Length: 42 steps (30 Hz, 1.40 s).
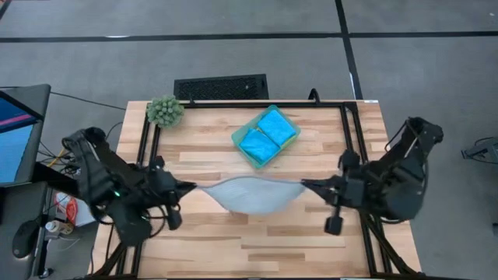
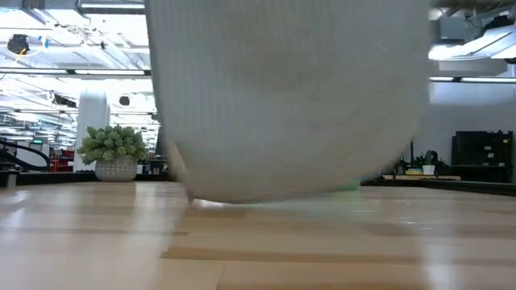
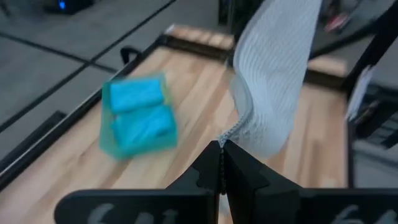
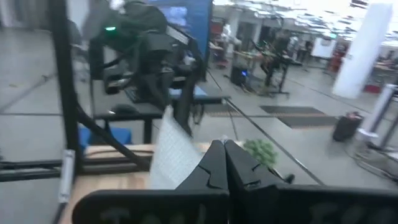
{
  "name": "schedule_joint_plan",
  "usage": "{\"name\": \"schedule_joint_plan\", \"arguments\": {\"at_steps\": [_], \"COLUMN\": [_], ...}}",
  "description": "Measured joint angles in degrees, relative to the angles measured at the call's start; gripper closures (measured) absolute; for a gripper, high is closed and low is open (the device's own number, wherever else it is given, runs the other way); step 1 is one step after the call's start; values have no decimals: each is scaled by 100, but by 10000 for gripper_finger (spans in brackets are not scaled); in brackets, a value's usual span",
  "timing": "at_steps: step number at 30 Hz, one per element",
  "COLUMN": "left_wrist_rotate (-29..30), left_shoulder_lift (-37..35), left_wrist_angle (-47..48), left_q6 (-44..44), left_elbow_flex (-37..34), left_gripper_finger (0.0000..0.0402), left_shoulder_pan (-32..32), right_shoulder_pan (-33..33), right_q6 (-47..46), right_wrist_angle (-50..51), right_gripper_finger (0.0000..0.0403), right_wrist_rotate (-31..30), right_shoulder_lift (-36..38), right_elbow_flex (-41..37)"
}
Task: Fold microfiber towels
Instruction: Fold the gray microfiber towel
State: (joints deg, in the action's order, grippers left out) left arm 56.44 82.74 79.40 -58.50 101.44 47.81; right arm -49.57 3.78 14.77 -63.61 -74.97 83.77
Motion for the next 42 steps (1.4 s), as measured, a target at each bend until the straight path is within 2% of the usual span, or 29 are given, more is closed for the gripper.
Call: {"name": "schedule_joint_plan", "arguments": {"at_steps": [3, 5, 7, 10, 15, 20, 26, 30, 34, 37, 42], "left_wrist_rotate": [23, -113, -258, -327, -276, 96, 946, 876, 518, 312, -451], "left_shoulder_lift": [-4, -1, -5, -1, -39, -15, -33, -47, -24, -24, -22], "left_wrist_angle": [4, 164, 510, 1082, 1048, 1069, 1043, 1041, 1068, 1080, 1055], "left_q6": [219, 241, 120, -197, 105, 1183, 2373, 2729, 2596, 2286, 1092], "left_elbow_flex": [433, 646, 793, 809, 575, 404, 403, 403, 402, 206, -385], "left_gripper_finger": [397, 397, 397, 398, 398, 398, 398, 398, 398, 399, 401], "left_shoulder_pan": [46, 22, -38, -231, -686, -1415, -2439, -2854, -2804, -2461, -1632], "right_shoulder_pan": [-256, -410, -505, -516, -208, 481, 1224, 1361, 1107, 734, 52], "right_q6": [257, 127, -246, -769, -2054, -3472, -3695, -3691, -3818, -4353, -5382], "right_wrist_angle": [51, 584, 1135, 1734, 3239, 4794, 5401, 5479, 5458, 5466, 4895], "right_gripper_finger": [402, 402, 403, 403, 403, 403, 403, 403, 403, 403, 403], "right_wrist_rotate": [-219, -1093, -1555, -1581, -1576, -1592, -1793, -1887, -1878, -1662, -1095], "right_shoulder_lift": [17, -18, -17, -12, -1, -39, -34, -36, -36, -40, -45], "right_elbow_flex": [2, -2, -4, -4, -4, -4, -7, -7, -46, -301, -1046]}}
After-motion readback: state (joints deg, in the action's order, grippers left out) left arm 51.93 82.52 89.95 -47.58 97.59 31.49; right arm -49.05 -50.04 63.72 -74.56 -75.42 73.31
